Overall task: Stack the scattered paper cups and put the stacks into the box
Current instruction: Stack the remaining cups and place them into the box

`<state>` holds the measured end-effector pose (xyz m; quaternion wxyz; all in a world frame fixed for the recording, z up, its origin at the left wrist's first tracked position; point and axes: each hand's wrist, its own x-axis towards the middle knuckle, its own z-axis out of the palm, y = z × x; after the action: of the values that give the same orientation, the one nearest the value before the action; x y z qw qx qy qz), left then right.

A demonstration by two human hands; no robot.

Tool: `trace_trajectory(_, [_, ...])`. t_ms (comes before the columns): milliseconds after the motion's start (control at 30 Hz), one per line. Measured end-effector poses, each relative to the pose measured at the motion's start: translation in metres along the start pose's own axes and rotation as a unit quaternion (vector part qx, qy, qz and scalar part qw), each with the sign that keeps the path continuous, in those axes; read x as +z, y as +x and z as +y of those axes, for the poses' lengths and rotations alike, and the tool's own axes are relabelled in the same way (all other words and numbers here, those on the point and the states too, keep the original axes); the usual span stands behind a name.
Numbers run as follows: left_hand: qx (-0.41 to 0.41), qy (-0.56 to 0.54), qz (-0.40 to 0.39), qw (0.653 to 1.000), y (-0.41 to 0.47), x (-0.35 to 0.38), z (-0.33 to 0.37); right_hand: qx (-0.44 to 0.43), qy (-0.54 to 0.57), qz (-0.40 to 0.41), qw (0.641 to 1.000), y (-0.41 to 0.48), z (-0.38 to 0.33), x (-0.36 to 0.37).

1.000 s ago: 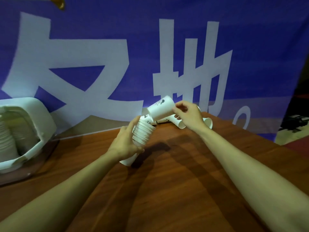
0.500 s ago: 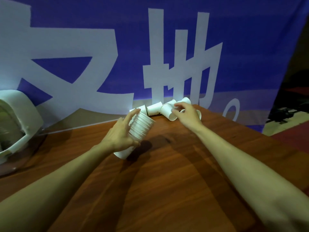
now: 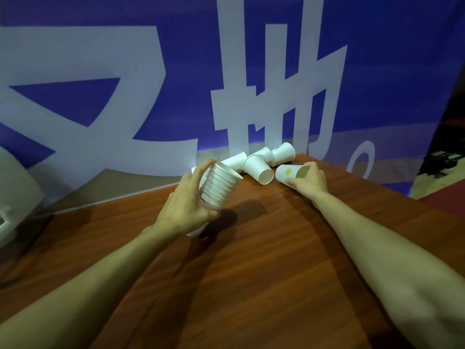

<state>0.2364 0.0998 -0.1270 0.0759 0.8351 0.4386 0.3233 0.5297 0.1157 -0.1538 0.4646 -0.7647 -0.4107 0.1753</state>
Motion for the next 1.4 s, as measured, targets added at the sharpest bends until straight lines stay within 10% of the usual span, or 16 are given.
trace_trajectory(300, [-0.061,-0.033,0.015,0.997,-0.039,-0.032,-0.019,-0.122,0.264,-0.070,0.954,-0.072,-0.086,0.017])
trace_trajectory(600, [-0.040,-0.004,-0.019,0.999,-0.084,-0.084,-0.023,-0.334,-0.030,-0.287,0.897,-0.153,-0.142,0.034])
trace_trajectory(767, [-0.056,-0.047,-0.007,0.997,-0.086,-0.079,-0.024,-0.295,-0.048,-0.387,0.872,-0.155,-0.136,0.046])
trace_trajectory(1033, [-0.070,-0.126,0.065,0.987,-0.051,-0.056,-0.029,-0.173,-0.051,-0.078,0.980,-0.067,-0.091,0.045])
trace_trajectory(1400, [-0.102,-0.169,0.033,0.980,0.019,-0.006,-0.065,-0.087,-0.133,0.009,0.987,0.039,-0.044,0.086])
